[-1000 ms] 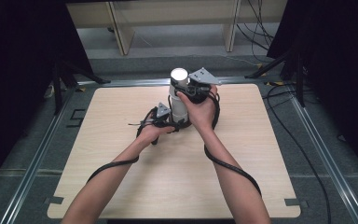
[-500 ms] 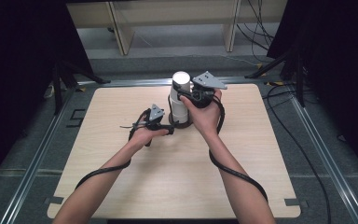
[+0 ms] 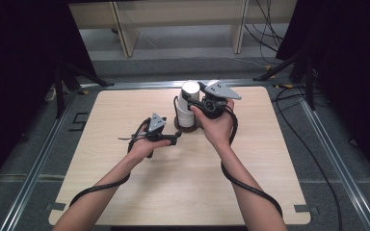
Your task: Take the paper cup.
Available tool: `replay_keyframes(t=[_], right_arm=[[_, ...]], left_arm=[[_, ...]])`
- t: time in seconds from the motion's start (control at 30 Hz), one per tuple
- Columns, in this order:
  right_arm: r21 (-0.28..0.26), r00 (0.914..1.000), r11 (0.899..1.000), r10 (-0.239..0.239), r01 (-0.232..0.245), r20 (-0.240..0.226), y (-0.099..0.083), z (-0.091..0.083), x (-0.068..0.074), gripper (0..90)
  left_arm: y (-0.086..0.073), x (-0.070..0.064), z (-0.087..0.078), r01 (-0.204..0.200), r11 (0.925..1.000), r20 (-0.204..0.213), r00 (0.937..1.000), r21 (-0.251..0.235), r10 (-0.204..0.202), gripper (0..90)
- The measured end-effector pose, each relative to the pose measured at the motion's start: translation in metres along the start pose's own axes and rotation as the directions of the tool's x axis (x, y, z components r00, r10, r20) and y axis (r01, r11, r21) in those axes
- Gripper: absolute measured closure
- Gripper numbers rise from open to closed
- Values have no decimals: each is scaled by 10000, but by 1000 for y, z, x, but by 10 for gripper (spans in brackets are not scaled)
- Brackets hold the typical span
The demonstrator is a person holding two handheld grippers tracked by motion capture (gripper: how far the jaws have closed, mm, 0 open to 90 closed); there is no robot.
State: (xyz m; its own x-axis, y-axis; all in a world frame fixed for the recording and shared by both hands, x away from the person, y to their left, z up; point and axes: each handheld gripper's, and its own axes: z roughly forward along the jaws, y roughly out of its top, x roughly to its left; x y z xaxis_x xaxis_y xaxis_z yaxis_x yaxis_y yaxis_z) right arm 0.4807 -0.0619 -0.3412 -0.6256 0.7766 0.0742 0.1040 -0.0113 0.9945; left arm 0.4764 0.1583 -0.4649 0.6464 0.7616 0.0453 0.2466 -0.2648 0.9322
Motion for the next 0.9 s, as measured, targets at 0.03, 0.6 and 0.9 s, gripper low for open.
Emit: replay_keyframes(t=[0.03,0.6,0.9], right_arm=[[92,10000,9999,-48,48,26,0,-2,0,352],[432,9995,9987,280,-274,-134,-23,-32,1,352],[451,9979,9973,593,-580,-271,-30,-47,2,352]], left_arm=[[0,-1,-2,-32,10000,57,10000,-42,32,143],[-2,-21,-33,-679,9958,392,9968,-613,704,139],[-9,-29,-53,-530,9964,645,9963,-662,573,105]])
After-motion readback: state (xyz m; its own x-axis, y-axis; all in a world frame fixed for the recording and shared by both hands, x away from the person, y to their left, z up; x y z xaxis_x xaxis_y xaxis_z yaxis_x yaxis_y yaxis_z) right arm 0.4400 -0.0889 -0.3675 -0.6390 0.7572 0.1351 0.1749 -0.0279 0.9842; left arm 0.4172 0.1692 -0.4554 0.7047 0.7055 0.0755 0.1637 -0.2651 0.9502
